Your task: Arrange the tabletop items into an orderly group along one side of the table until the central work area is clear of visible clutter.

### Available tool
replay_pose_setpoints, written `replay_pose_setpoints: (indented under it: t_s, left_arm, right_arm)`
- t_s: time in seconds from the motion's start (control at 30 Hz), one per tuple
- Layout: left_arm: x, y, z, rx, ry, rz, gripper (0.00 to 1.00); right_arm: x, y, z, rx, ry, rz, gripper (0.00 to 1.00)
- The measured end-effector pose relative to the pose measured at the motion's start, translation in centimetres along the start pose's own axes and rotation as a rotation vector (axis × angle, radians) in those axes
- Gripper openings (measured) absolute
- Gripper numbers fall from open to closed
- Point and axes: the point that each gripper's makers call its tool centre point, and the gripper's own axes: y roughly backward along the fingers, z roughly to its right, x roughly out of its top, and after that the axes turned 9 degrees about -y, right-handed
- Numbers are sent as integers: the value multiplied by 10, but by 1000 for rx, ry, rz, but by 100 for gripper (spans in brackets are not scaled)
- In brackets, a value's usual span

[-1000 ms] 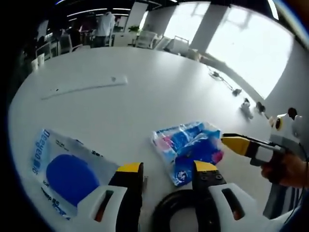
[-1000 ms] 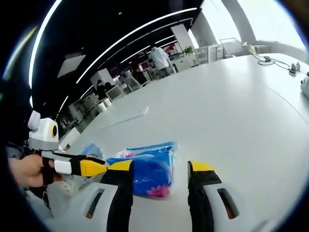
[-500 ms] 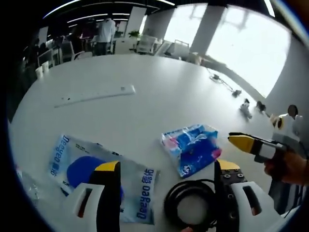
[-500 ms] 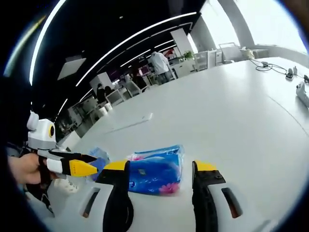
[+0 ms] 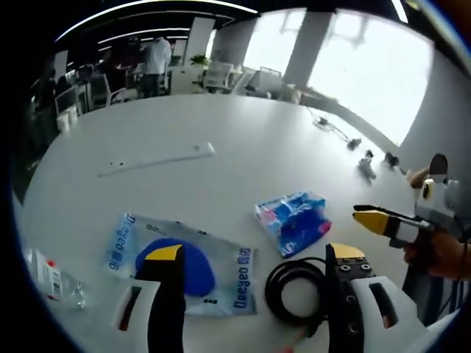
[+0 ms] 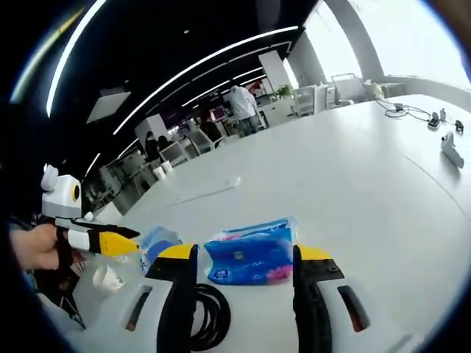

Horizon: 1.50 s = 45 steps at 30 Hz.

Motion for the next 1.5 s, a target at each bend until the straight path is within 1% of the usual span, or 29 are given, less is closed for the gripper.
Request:
replay_pose_setpoints:
  t_s: [0.27, 0.37, 0.5, 0.63, 0.77, 0.9, 1.0, 1.23, 1.37, 1.5]
  left_arm:
    - [-10, 18, -13, 1, -7, -1, 73]
    - [-11, 24, -17, -2, 0, 5, 73]
    - [-14, 31, -24, 1, -3, 12, 72]
    - [-18, 34, -29, 3, 9, 9, 72]
    - [-20, 34, -30, -3, 12, 7, 72]
    - [-18, 33, -31, -14, 12, 9, 72]
    - [-16, 33, -36, -22, 6, 10, 71]
    - [-17, 35, -59, -1, 10, 6, 71]
    - [-19, 35, -79, 22, 24, 0, 71]
    - [-27, 32, -95, 55, 42, -19, 70]
  right_arm:
    - [-11, 7, -17, -3, -1, 7, 49]
    - [-14, 8, -22, -6, 1, 5, 49]
    - [-15, 8, -30, -5, 12, 7, 48]
    - [-14, 5, -37, -1, 14, 7, 48]
    - [-14, 2, -46, 13, 18, 11, 48]
    - [-18, -2, -51, 17, 11, 4, 48]
    - [-23, -4, -55, 22, 13, -7, 48]
    - [-43, -11, -71, 45, 5, -43, 47]
    - [-54, -16, -81, 59, 1, -65, 46]
    - [-63, -22, -90, 73, -3, -84, 46]
